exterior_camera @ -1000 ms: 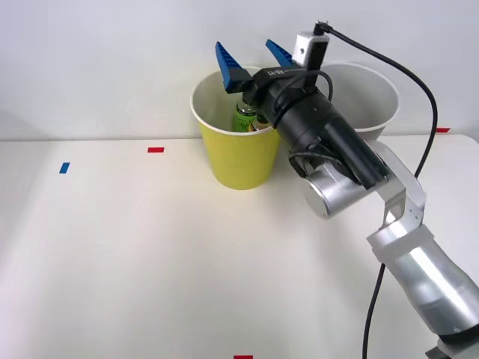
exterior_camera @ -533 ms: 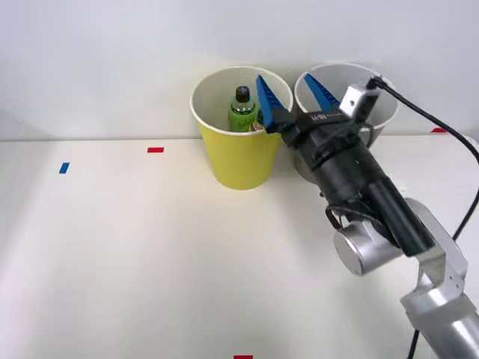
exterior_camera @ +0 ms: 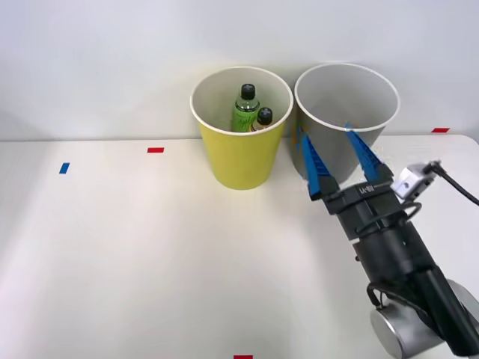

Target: Put cans in the gray bin, plastic bottles in the light green bin

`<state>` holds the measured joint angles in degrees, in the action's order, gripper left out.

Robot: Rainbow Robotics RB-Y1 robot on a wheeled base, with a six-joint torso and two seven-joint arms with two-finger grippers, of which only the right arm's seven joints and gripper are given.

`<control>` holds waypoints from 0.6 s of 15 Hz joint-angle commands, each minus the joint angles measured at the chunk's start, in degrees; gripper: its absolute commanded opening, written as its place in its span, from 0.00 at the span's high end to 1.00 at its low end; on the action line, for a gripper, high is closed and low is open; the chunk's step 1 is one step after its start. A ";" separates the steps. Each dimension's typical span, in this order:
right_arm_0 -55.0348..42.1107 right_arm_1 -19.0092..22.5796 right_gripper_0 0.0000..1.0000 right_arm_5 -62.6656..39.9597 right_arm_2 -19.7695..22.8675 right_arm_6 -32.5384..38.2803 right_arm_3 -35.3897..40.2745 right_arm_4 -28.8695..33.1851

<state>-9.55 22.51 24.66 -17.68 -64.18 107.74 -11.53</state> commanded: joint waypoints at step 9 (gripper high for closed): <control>-19.72 -1.42 0.00 7.95 4.14 -0.51 0.01 0.64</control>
<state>-28.44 21.75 32.51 -13.97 -64.64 107.76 -11.10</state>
